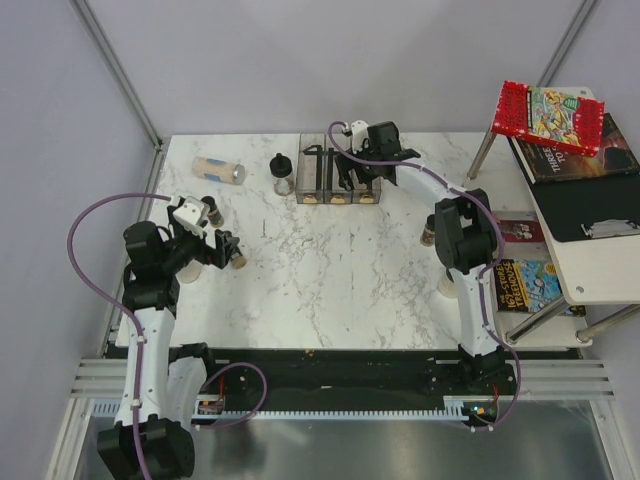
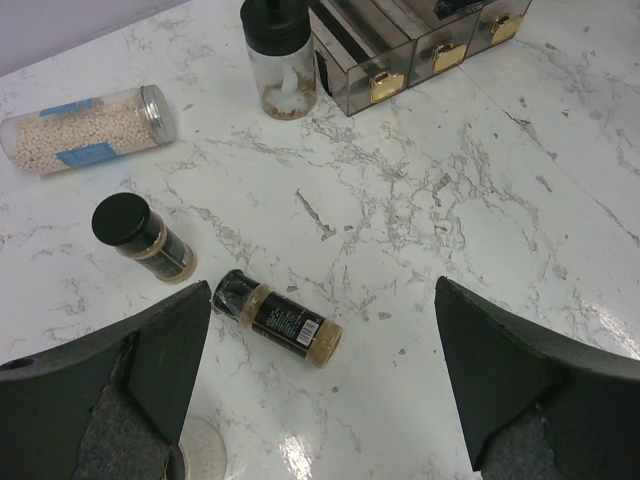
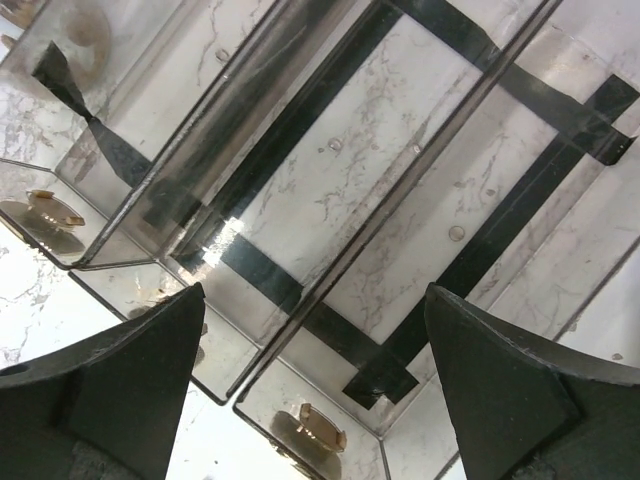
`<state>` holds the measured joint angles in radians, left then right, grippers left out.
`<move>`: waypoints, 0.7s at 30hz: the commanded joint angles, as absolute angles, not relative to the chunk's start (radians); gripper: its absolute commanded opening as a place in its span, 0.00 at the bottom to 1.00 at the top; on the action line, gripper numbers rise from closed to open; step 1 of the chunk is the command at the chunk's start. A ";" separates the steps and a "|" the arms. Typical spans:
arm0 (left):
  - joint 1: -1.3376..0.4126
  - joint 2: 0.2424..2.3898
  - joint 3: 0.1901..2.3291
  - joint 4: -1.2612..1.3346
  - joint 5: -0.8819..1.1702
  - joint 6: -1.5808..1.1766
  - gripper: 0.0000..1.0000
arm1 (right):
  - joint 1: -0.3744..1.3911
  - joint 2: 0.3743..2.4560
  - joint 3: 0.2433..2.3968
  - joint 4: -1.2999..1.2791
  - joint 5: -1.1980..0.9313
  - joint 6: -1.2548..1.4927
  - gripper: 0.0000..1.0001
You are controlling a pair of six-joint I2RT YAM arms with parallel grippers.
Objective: Organize the condiment bottles
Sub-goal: Move the storage box to the center of the board.
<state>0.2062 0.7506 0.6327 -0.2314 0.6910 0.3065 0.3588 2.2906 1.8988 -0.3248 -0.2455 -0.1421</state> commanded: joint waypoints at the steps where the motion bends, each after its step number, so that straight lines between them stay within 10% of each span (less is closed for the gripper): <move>1: 0.210 0.747 0.644 -0.224 0.723 0.345 0.99 | 0.373 2.299 1.904 -0.311 -0.218 -0.130 0.97; 21: 0.210 0.753 0.649 -0.242 0.750 0.362 0.99 | 0.382 2.350 1.934 -0.307 -0.173 -0.101 0.68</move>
<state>0.2062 0.7509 0.6327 -0.2398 0.7147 0.3252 0.3702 2.3413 1.9049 -0.2863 -0.1917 -0.1009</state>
